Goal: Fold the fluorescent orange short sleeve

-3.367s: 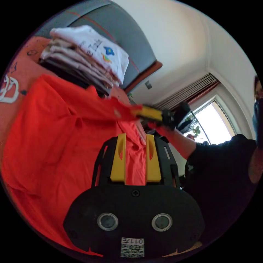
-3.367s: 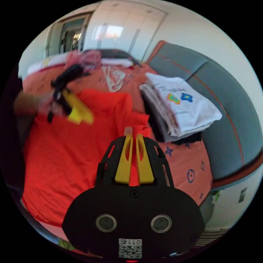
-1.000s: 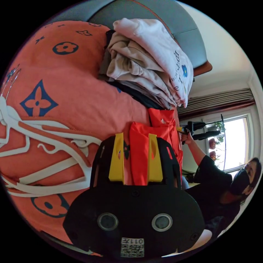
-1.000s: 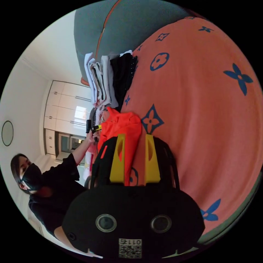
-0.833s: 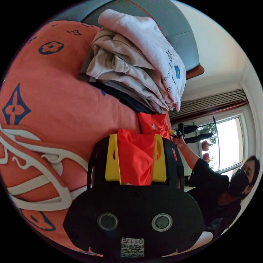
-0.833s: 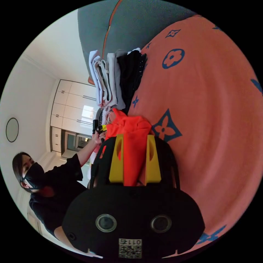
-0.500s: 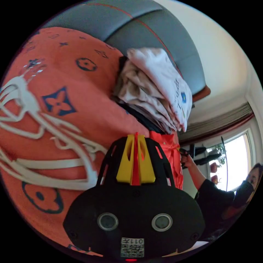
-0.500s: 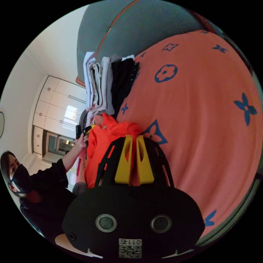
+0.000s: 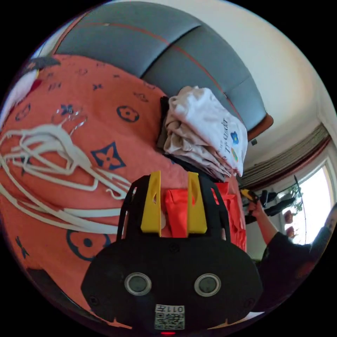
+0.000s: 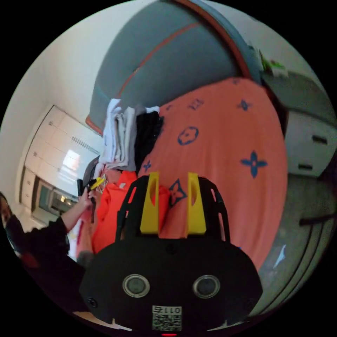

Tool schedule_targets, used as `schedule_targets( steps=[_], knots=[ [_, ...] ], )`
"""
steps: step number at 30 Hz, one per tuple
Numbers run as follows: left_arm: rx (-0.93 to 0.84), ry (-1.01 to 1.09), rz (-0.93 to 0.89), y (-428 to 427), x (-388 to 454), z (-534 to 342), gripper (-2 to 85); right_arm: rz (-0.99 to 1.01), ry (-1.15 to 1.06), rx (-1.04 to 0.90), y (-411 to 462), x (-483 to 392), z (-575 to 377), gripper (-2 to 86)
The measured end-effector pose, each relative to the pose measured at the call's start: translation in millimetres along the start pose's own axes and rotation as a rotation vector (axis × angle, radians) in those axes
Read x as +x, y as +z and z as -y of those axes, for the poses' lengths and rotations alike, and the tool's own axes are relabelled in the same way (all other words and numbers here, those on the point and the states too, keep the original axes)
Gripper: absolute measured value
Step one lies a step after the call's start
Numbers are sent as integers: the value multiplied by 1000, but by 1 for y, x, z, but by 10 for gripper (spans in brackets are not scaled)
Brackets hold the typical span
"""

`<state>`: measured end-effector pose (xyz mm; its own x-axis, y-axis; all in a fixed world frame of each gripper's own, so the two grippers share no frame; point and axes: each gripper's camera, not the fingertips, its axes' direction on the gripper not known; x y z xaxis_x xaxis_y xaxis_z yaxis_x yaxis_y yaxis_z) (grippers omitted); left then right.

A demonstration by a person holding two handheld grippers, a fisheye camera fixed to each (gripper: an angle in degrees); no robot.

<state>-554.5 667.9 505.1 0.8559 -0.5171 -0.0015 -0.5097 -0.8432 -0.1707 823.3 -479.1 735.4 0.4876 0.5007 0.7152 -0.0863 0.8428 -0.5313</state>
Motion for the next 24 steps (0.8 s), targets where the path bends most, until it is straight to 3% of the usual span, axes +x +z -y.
schedule_targets(
  steps=[2,4,8,13,17,20,24],
  knots=[
    [-111,129,-70,14,23,5,97,107,-131,-97,18,-29,3,106],
    [-341,202,-182,57,55,5,112,198,-215,-301,63,-64,6,120],
    [-436,193,-143,108,85,-1,141,174,-278,-470,128,-107,-1,132],
    [-517,30,-70,158,74,-20,146,105,-240,-614,197,-136,-31,130],
    [-486,28,60,164,70,-42,42,63,-237,-569,214,-150,-58,71],
    [-377,93,-160,155,70,-64,15,60,-313,-500,209,-168,-87,42],
    [-347,426,-170,129,93,-111,2,68,-544,-350,173,-204,-151,30]
  ],
)
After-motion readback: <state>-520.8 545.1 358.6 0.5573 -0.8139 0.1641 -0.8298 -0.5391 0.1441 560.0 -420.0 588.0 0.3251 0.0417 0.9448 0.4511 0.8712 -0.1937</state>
